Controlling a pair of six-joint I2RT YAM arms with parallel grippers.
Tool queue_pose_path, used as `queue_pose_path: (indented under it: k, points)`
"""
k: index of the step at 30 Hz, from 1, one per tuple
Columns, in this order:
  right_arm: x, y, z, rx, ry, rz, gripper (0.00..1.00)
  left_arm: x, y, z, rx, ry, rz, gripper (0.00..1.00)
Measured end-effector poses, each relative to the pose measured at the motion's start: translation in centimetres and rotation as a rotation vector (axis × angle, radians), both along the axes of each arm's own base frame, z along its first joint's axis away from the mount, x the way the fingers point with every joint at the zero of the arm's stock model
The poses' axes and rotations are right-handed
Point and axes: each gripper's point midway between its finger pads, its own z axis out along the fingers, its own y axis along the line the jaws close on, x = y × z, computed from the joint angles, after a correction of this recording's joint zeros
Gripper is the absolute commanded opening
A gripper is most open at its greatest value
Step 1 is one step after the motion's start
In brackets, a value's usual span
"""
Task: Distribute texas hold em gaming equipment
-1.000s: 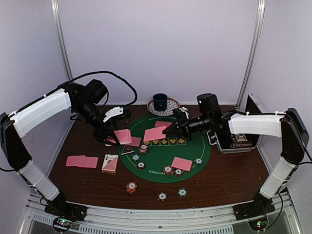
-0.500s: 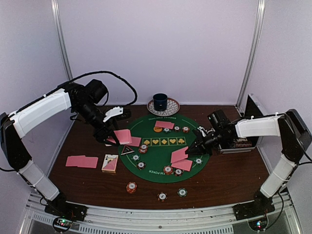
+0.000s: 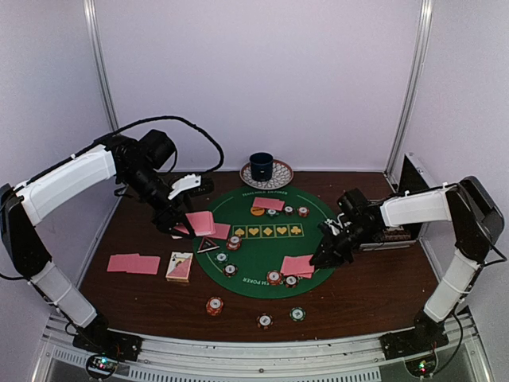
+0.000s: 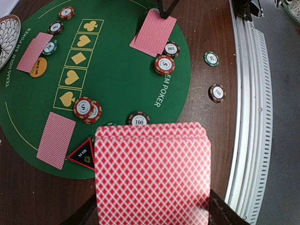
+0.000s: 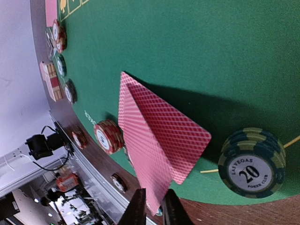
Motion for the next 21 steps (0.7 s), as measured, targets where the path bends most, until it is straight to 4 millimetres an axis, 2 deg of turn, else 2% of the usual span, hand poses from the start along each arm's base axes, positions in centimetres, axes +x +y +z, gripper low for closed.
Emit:
queue_pose_path:
  k: [4,6,8,11,14,16,21]
  points:
    - [-0.7,-1.0,-0.6,-0.065,0.002,0.02,0.49,-0.1,0.0,0.0,-0.003,0.003,-0.001,0.0]
    - [-0.7,-1.4,-0.1,-0.092,-0.004,0.019,0.62,-0.1,-0.1,0.1,-0.005,0.004,-0.002,0.0]
    - [-0.1,-1.5,1.5,-0.101,-0.048,0.021,0.77,-0.1,-0.1,0.1,-0.006,0.005,-0.003,0.0]
    - [1.3,-0.9,5.1,-0.086,-0.139,0.021,0.99,-0.1,-0.1,0.1,-0.007,0.006,-0.003,0.0]
    - [2.5,0.6,8.7,-0.058,-0.231,0.028,0.99,-0.1,-0.1,0.1,-0.008,0.006,-0.004,0.0]
    - [2.4,2.3,10.4,-0.037,-0.271,0.05,0.99,-0.1,-0.1,0.1,-0.008,0.006,-0.003,0.0]
    - [0.4,8.8,13.2,0.038,-0.322,0.122,1.0,-0.1,-0.1,0.1,-0.009,0.007,-0.004,0.0]
